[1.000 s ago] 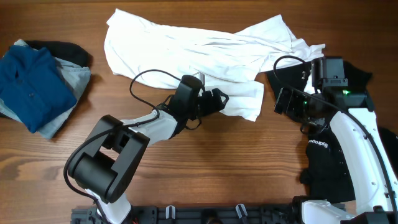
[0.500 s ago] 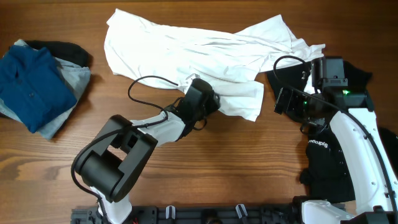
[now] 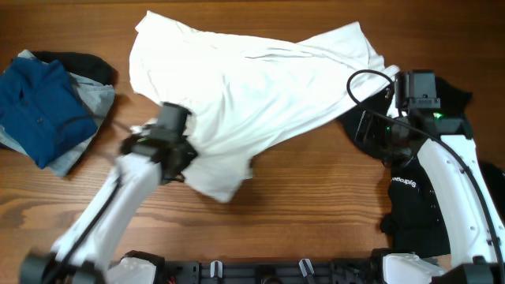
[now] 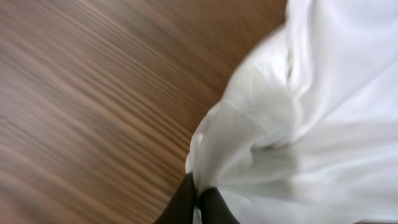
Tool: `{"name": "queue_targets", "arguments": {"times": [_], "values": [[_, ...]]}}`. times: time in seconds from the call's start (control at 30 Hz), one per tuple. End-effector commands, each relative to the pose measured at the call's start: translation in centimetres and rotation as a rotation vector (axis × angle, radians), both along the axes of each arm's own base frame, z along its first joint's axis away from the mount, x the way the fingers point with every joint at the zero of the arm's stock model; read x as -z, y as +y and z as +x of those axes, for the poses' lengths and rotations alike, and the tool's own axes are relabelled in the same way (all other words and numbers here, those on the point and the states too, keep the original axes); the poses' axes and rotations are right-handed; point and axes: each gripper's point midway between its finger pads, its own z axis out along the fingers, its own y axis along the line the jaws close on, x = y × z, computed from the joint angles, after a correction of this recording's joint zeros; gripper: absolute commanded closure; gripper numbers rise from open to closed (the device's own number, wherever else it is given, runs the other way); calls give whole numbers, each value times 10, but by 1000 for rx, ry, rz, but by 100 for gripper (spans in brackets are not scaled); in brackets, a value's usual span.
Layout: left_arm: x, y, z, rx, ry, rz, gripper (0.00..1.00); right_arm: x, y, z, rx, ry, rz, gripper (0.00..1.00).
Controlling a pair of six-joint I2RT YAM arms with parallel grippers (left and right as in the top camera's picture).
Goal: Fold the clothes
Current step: 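Grasp the shirt's left side with the left gripper and spread it left, then regrasp the shirt's right edge with the right gripper and pull right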
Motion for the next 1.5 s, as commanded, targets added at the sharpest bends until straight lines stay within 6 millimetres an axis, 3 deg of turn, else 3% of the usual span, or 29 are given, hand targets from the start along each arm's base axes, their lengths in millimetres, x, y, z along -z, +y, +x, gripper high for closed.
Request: {"name": "queue_targets", "arguments": {"times": [0.0,0.03,0.1,0.33,0.43,0.5,0.57,0.6,0.63,0.67,0.73,0.77,0.83,0.97,1.0,1.07,1.1,1.13,1.2,1.27,1.4,1.47], "values": [[-25,56,-9,-113,-46,99,96,26,-5,-1,-9,93,-26,54],[-26,67,-11,-151,-37,112,96,36,-5,0,-5,128,-24,77],[-25,88,-12,-217,-33,149,96,54,-2,2,-11,177,-9,96],[-27,131,-20,-373,-26,198,96,130,10,23,-99,279,53,96],[-26,132,-21,-375,-23,198,96,157,-6,32,-59,288,30,96],[-26,132,-21,-375,-23,198,96,166,-31,30,0,306,-14,96],[-26,132,-21,-375,-22,199,96,170,-71,29,99,299,-64,95],[-26,132,-21,-375,-23,198,96,169,-100,35,183,252,-61,94],[-26,132,-21,-376,-23,198,96,166,-119,37,258,229,-54,94],[-26,132,-22,-375,-18,198,96,151,-164,41,447,172,22,93],[-26,131,-24,-374,-8,199,96,132,-182,50,502,109,148,92],[-25,131,-24,-374,-6,199,96,118,-180,57,487,75,253,89],[-26,131,-24,-374,-8,199,96,91,-148,66,334,54,404,80],[-26,131,-24,-374,-8,199,96,71,-87,74,101,58,455,63],[-26,131,-24,-374,-8,198,96,70,-59,79,-16,67,443,61],[-25,131,-24,-373,-8,198,96,81,-28,82,-162,102,343,61],[-25,131,-24,-373,-7,195,96,88,-19,85,-204,112,266,52],[-25,131,-24,-373,-7,195,96,95,-11,87,-230,120,202,36],[-25,130,-25,-372,-3,195,96,106,8,91,-268,129,92,35],[-25,130,-25,-372,-2,195,96,111,26,91,-315,136,90,36],[-25,130,-26,-372,0,195,96,128,34,88,-315,172,107,47],[-25,130,-26,-372,0,195,96,143,40,99,-324,148,130,47]]}}
